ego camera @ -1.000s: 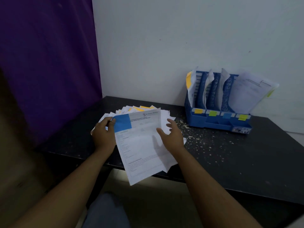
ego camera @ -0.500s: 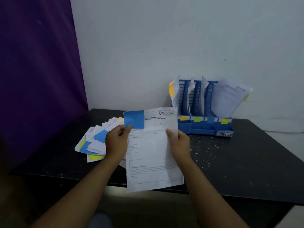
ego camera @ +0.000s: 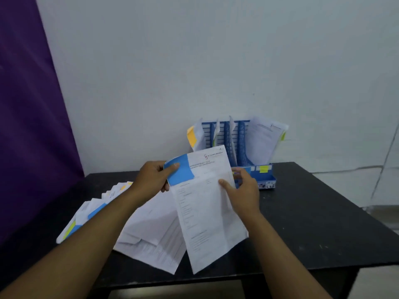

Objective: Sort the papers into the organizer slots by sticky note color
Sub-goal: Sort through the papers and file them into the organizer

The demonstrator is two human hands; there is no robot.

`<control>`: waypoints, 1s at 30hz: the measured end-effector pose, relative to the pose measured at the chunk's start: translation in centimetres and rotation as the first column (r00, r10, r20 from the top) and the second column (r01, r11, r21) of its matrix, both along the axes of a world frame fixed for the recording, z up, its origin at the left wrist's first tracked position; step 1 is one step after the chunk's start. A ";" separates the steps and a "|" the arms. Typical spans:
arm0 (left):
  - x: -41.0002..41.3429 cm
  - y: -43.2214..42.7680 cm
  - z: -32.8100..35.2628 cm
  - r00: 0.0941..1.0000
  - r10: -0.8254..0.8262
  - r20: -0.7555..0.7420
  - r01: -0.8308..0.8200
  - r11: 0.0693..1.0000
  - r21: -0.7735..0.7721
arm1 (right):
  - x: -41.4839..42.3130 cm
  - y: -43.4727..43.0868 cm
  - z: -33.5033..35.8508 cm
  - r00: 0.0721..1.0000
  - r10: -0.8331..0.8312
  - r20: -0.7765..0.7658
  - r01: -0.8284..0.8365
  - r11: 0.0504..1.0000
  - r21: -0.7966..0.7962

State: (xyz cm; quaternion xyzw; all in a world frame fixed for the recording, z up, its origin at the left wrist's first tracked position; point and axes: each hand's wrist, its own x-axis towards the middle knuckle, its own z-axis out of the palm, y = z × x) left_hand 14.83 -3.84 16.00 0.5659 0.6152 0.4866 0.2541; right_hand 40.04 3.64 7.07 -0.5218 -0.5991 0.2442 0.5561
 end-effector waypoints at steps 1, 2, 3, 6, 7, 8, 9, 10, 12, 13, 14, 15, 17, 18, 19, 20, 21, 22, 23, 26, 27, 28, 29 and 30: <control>1.2 0.6 0.9 1.000 -0.018 0.016 0.018 0.999 0.029 | 0.5 0.2 0.0 0.991 -0.113 0.073 0.109 0.993 0.054; 2.4 1.2 1.8 0.998 -0.039 0.046 0.037 0.998 0.055 | 0.8 0.0 0.2 0.975 -0.193 0.106 0.182 0.977 0.109; 3.6 1.7 2.6 0.995 -0.052 0.082 0.047 0.996 0.072 | 1.0 -0.4 0.5 0.970 -0.219 0.109 0.201 0.968 0.151; 7.1 3.5 4.5 0.978 -0.071 0.195 0.055 0.995 0.085 | 1.2 -1.1 0.7 0.982 -0.114 0.152 0.091 0.984 0.152; 8.0 4.0 4.9 0.970 -0.083 0.230 0.064 0.994 0.088 | 1.0 -1.0 0.7 0.974 -0.086 0.209 0.063 0.992 0.111; 9.1 4.6 5.5 0.962 -0.098 0.256 0.077 0.993 0.093 | 1.1 -0.7 0.8 0.957 -0.075 0.279 0.056 0.995 0.077; 9.8 5.0 5.9 0.952 -0.112 0.283 0.087 0.991 0.099 | 1.2 -0.2 0.7 0.936 -0.074 0.345 0.061 0.997 0.049; 10.6 5.5 6.2 0.941 -0.128 0.315 0.099 0.989 0.108 | 1.4 0.5 0.8 0.916 -0.082 0.393 0.074 0.997 0.037; 12.2 6.3 6.9 0.920 -0.155 0.361 0.116 0.985 0.128 | 2.1 2.1 1.3 0.903 -0.119 0.413 0.120 0.992 0.023; 12.8 6.7 7.2 0.912 -0.161 0.377 0.117 0.984 0.138 | 2.4 3.0 1.6 0.902 -0.147 0.407 0.151 0.988 0.022; 13.5 7.0 7.5 0.907 -0.162 0.388 0.112 0.983 0.148 | 2.7 3.9 1.8 0.896 -0.177 0.407 0.183 0.983 0.025; 14.1 7.4 7.9 0.903 -0.163 0.398 0.107 0.981 0.159 | 2.9 4.8 2.1 0.885 -0.203 0.420 0.208 0.978 0.034; 14.9 8.1 8.7 0.900 -0.175 0.399 0.111 0.977 0.180 | 3.2 6.6 2.7 0.864 -0.232 0.446 0.227 0.972 0.065; 15.2 8.6 9.0 0.902 -0.184 0.390 0.116 0.975 0.191 | 3.4 7.6 3.0 0.869 -0.230 0.439 0.220 0.973 0.075; 15.5 8.9 9.4 0.906 -0.191 0.377 0.120 0.972 0.203 | 3.5 8.4 3.4 0.880 -0.213 0.424 0.202 0.977 0.072; 15.8 9.5 9.7 0.913 -0.198 0.358 0.125 0.968 0.217 | 3.6 9.2 3.8 0.890 -0.194 0.413 0.181 0.981 0.069; 16.0 9.9 9.9 0.919 -0.204 0.337 0.131 0.965 0.227 | 3.7 9.8 4.2 0.896 -0.179 0.407 0.167 0.984 0.065; 16.3 10.4 10.1 0.927 -0.206 0.314 0.135 0.963 0.233 | 3.8 10.5 4.4 0.900 -0.177 0.399 0.163 0.984 0.069; 16.5 11.1 10.3 0.932 -0.210 0.295 0.141 0.961 0.238 | 3.8 11.3 4.6 0.903 -0.182 0.389 0.166 0.983 0.076; 17.0 12.9 10.8 0.942 -0.219 0.255 0.153 0.955 0.252 | 3.7 13.1 4.6 0.927 -0.192 0.323 0.166 0.980 0.106; 17.2 13.5 10.9 0.945 -0.225 0.236 0.162 0.952 0.260 | 3.7 13.5 4.5 0.929 -0.201 0.309 0.171 0.978 0.123; 17.3 14.2 11.0 0.949 -0.231 0.214 0.170 0.949 0.267 | 3.6 14.0 4.3 0.929 -0.213 0.303 0.177 0.974 0.141; 17.3 14.7 11.0 0.951 -0.239 0.194 0.181 0.944 0.275 | 3.6 14.4 4.2 0.929 -0.219 0.298 0.180 0.972 0.152; 17.4 14.9 11.0 0.953 -0.244 0.178 0.189 0.942 0.277 | 3.5 14.6 4.1 0.931 -0.218 0.294 0.180 0.972 0.151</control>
